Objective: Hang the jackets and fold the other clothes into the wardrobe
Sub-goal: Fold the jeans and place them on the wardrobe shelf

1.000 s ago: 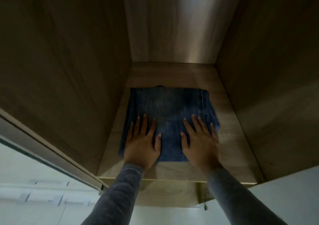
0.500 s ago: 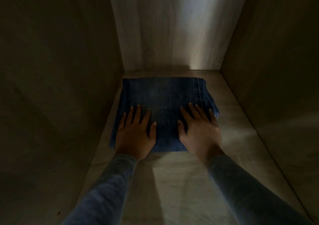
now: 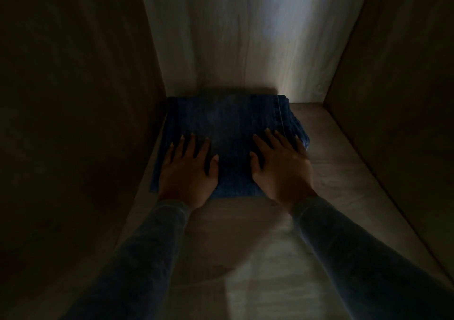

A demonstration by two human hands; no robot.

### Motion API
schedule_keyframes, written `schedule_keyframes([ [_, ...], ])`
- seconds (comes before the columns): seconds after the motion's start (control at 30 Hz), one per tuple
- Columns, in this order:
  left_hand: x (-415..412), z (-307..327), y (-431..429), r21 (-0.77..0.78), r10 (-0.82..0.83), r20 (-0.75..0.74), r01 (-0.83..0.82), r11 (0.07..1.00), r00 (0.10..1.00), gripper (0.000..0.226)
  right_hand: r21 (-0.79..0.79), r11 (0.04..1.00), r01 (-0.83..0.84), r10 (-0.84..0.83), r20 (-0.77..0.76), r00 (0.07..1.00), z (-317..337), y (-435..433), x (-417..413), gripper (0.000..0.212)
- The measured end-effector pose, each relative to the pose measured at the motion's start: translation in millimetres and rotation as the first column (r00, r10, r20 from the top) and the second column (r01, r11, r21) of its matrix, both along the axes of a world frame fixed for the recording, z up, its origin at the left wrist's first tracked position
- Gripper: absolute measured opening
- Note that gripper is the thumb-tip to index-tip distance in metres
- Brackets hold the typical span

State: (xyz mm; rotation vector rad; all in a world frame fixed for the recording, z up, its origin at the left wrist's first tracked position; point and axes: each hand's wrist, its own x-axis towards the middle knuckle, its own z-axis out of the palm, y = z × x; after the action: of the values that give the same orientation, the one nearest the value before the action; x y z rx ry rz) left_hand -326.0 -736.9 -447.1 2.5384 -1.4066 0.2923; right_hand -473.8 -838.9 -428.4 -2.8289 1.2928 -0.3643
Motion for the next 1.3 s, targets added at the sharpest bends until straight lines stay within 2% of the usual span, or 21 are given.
schedule_keyframes([
  [0.1, 10, 1, -9, 0.032, 0.001, -0.007, -0.001, 0.999, 1.000, 0.056, -0.008, 1.000, -0.002, 0.002, -0.017, 1.000, 2, -8, 9, 0.053],
  [0.27, 24, 1, -23, 0.035, 0.001, 0.013, -0.001, 0.999, 1.000, 0.053, -0.001, 1.000, 0.000, 0.000, -0.003, 1.000, 4, -18, 23, 0.052],
  [0.43, 35, 1, -36, 0.021, -0.001, 0.046, 0.000, 1.000, 0.999, 0.061, -0.007, 1.000, -0.010, 0.010, 0.016, 1.000, 3, -30, 34, 0.052],
  [0.57, 41, -4, -45, 0.027, -0.008, 0.038, 0.007, 1.000, 0.999, 0.052, -0.016, 1.000, -0.010, 0.011, 0.008, 1.000, -1, -37, 36, 0.050],
  [0.63, 41, -7, -43, -0.058, -0.012, 0.116, 0.018, 0.998, 0.993, 0.051, -0.054, 0.999, 0.004, -0.002, 0.029, 1.000, -4, -38, 37, 0.048],
  [0.7, 37, -14, -43, -0.171, 0.015, 0.169, 0.015, 0.985, 0.986, 0.046, -0.159, 0.987, 0.014, -0.004, 0.063, 0.998, -8, -36, 38, 0.049],
  [0.77, 33, -17, -41, -0.209, 0.049, 0.163, -0.014, 0.978, 0.985, 0.043, -0.210, 0.977, 0.022, 0.003, 0.120, 0.993, -11, -34, 38, 0.047],
  [0.83, 32, -17, -40, -0.212, 0.038, 0.141, -0.008, 0.977, 0.989, 0.044, -0.200, 0.980, 0.007, 0.021, 0.139, 0.990, -13, -31, 37, 0.045],
  [1.0, 29, -23, -28, -0.200, -0.036, 0.146, 0.065, 0.978, 0.989, 0.051, -0.168, 0.983, -0.077, 0.095, 0.102, 0.990, -25, -27, 23, 0.055],
  [1.07, 23, -21, -17, -0.213, -0.059, 0.113, 0.082, 0.974, 0.992, 0.054, -0.141, 0.986, -0.084, 0.105, 0.149, 0.983, -26, -16, 13, 0.055],
  [1.2, 7, -23, 17, -0.173, -0.125, -0.054, 0.114, 0.978, 0.991, 0.068, 0.077, 0.987, -0.141, 0.126, 0.174, 0.977, -32, 23, -13, 0.065],
  [1.3, -11, -28, 46, -0.129, -0.164, -0.102, 0.150, 0.980, 0.981, 0.070, 0.121, 0.986, -0.114, 0.110, 0.039, 0.993, -33, 54, -31, 0.074],
])
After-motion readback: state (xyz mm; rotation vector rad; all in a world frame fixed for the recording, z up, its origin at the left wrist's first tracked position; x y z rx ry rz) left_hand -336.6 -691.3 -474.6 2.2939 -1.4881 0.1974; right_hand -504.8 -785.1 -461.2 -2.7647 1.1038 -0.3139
